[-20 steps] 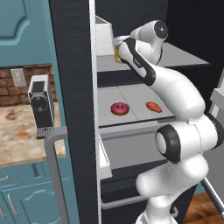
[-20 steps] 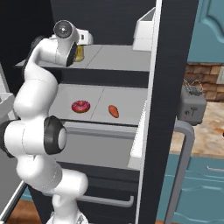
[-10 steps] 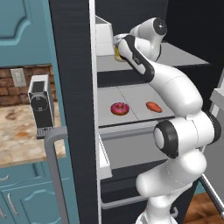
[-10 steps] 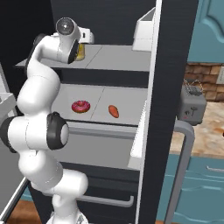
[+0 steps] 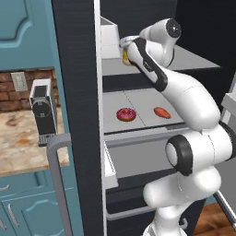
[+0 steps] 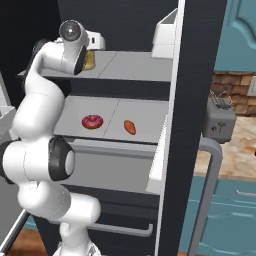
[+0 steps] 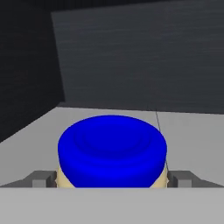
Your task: Place the condiment bottle and mayonnaise from the counter to the top shelf of the fridge. If the existing items in the fridge are on the top shelf, move them to other shelves.
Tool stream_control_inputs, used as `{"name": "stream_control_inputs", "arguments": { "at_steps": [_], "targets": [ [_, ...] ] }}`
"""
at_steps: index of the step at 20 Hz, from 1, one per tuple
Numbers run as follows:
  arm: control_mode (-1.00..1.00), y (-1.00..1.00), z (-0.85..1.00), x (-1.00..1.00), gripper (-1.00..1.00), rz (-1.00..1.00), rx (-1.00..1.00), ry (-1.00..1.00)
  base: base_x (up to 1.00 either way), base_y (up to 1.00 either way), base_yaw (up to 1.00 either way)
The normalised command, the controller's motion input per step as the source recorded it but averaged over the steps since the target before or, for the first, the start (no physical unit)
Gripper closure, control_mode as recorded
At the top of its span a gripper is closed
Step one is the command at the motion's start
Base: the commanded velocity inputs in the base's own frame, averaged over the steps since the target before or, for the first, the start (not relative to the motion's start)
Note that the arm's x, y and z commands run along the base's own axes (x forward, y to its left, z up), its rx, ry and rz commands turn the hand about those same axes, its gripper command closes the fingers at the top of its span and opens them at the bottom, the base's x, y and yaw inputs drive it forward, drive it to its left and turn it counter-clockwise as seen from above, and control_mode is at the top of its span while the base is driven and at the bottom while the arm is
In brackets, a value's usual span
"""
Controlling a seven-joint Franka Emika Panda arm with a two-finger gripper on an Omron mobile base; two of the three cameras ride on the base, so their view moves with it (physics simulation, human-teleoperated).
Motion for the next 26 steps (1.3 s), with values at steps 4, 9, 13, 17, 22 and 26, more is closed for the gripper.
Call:
{"name": "stream_control_inputs", "arguments": {
  "at_steps": [4, 9, 13, 17, 22, 26],
  "targets": [
    [-1.0, 0.0, -0.54, -0.21, -1.0, 0.0, 0.0, -0.11, 0.0, 0.0, 0.0],
    [-1.0, 0.0, -1.0, -0.17, -1.0, 0.0, -0.03, 0.0, 0.0, 0.0, 0.0],
    [-1.0, 0.0, -0.76, -0.21, -1.0, 0.0, -0.02, 0.01, 0.0, 0.0, 0.0],
    [-1.0, 0.0, 0.45, -0.84, -1.0, -0.02, 0.01, 0.05, 0.0, 0.0, 0.0],
    [-1.0, -0.02, 1.0, -1.0, -1.0, -0.08, 0.0, 0.13, 0.0, 0.0, 0.0],
    [-1.0, -0.29, 0.29, -1.0, -1.0, -0.09, -0.01, 0.26, 0.0, 0.0, 0.0]
  ]
}}
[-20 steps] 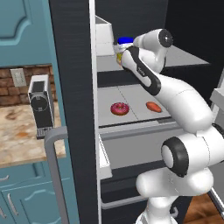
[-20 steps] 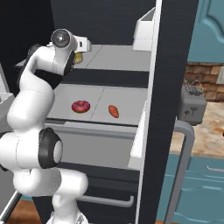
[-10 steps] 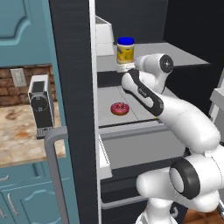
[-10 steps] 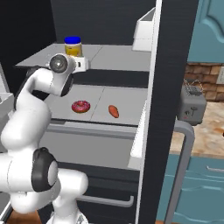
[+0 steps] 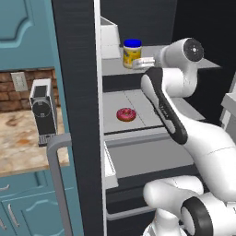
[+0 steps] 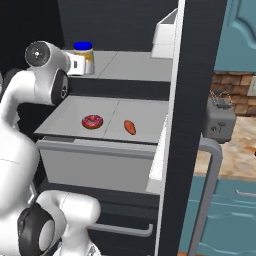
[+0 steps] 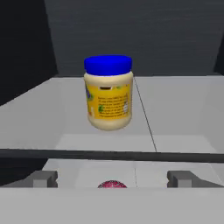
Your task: Place the condiment bottle and mayonnaise from the counter to the top shelf of the fridge. If the existing items in the fridge are on the top shelf, move them to other shelves.
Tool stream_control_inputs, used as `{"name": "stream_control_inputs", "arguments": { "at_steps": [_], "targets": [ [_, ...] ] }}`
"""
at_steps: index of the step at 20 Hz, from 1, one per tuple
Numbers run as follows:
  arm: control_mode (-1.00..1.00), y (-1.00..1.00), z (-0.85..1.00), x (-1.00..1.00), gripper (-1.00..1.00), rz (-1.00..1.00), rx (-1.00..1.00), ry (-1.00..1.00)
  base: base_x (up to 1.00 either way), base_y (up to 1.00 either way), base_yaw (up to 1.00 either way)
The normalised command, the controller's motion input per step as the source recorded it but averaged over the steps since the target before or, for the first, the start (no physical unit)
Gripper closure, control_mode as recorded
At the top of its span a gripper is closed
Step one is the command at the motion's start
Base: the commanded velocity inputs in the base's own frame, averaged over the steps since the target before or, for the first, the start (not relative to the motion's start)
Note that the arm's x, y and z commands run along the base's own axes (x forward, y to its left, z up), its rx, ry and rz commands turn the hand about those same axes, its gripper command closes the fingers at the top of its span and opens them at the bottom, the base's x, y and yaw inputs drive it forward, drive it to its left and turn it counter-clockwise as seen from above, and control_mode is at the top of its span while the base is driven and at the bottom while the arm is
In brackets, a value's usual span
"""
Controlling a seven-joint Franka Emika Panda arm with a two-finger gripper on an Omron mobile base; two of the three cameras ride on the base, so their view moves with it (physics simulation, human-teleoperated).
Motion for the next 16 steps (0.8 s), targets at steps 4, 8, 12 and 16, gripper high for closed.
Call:
{"name": "stream_control_inputs", "arguments": {
  "at_steps": [4, 8, 12, 16],
  "targets": [
    [-1.0, -0.38, -0.86, -1.0, -1.0, -0.01, -0.13, 0.14, 0.0, 0.0, 0.0],
    [-1.0, -0.41, -0.93, -1.0, -1.0, -0.02, -0.05, 0.2, 0.0, 0.0, 0.0],
    [-1.0, -0.22, -0.19, -1.0, -1.0, -0.03, 0.0, 0.19, 0.0, 0.0, 0.0],
    [-1.0, 0.02, -0.01, -1.0, -1.0, 0.04, 0.0, -0.19, 0.0, 0.0, 0.0]
  ]
}}
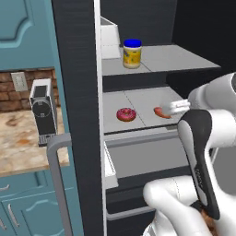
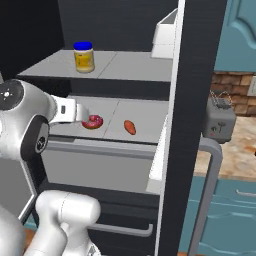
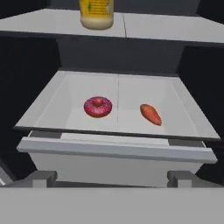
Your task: Place the condiment bottle and mayonnaise from the counter to the top shelf of the fridge. If the existing items in the fridge are on the top shelf, move them to other shelves.
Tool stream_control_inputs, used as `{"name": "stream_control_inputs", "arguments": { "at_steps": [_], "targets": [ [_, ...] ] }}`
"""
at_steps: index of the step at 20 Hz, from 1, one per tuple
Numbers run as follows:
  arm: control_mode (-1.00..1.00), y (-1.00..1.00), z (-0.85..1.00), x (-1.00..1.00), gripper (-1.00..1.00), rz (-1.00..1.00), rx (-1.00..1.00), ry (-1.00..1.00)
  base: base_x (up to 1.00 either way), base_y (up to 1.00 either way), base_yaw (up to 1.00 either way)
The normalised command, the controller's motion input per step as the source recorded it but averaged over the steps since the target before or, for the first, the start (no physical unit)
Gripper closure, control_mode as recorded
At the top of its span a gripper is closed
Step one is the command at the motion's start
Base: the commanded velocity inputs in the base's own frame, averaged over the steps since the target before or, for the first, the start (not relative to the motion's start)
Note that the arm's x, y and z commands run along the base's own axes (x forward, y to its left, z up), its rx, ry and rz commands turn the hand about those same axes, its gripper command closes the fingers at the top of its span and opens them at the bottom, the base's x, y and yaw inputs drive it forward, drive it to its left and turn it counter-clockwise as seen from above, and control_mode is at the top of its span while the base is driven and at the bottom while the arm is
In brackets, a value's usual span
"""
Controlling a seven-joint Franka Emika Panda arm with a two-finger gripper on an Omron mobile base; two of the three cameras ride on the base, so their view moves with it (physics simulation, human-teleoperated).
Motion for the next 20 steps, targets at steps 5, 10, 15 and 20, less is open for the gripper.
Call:
{"name": "stream_control_inputs", "arguments": {
  "at_steps": [5, 10, 15, 20],
  "targets": [
    [1.0, 0.0, 0.0, 0.0, -1.0, 0.0, 0.0, 0.0, -1.0, 0.0, 0.05],
    [1.0, 0.0, 0.0, 0.0, -1.0, 0.0, 0.0, 0.0, -1.0, -0.11, 0.01],
    [1.0, 0.0, 0.0, 0.0, -1.0, 0.0, 0.0, 0.0, -1.0, -0.7, -0.07],
    [1.0, 0.0, 0.0, 0.0, -1.0, 0.0, 0.0, 0.0, -0.68, -0.99, -0.33]
  ]
}}
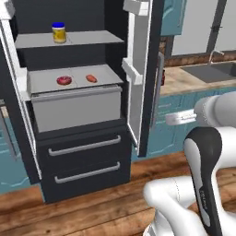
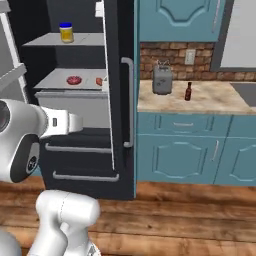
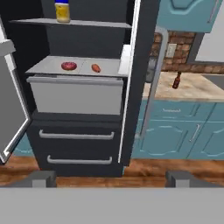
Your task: Place the condiment bottle and mayonnaise from the counter to the top shelf of the fridge. If the existing items in the fridge are on the top shelf, move them to other shelves.
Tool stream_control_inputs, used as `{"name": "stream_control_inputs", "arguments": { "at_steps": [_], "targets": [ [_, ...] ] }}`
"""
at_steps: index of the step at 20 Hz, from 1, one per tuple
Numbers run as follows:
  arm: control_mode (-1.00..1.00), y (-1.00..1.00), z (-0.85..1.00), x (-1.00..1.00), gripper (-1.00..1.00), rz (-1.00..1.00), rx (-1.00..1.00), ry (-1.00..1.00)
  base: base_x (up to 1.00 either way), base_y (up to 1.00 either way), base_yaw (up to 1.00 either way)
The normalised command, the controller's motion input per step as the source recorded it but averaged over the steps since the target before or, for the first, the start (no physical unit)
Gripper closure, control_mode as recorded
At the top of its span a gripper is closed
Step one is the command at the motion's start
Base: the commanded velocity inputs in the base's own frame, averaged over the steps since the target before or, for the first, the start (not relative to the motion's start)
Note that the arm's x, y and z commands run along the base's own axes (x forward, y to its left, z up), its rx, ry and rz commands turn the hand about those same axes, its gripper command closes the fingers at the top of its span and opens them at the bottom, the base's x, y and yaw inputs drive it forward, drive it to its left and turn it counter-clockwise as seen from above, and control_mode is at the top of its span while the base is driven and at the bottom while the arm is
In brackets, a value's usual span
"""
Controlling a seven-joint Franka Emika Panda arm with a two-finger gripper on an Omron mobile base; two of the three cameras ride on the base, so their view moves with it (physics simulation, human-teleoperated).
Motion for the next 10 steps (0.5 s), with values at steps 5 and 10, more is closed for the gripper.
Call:
{"name": "stream_control_inputs", "arguments": {
  "at_steps": [5, 10],
  "targets": [
    [1.0, 0.0, 0.0, 0.0, -1.0, 0.0, 0.0, 0.0, 0.29, -1.0, -0.32],
    [1.0, 0.0, 0.0, 0.0, -1.0, 0.0, 0.0, 0.0, 0.95, -1.0, -0.1]
  ]
}}
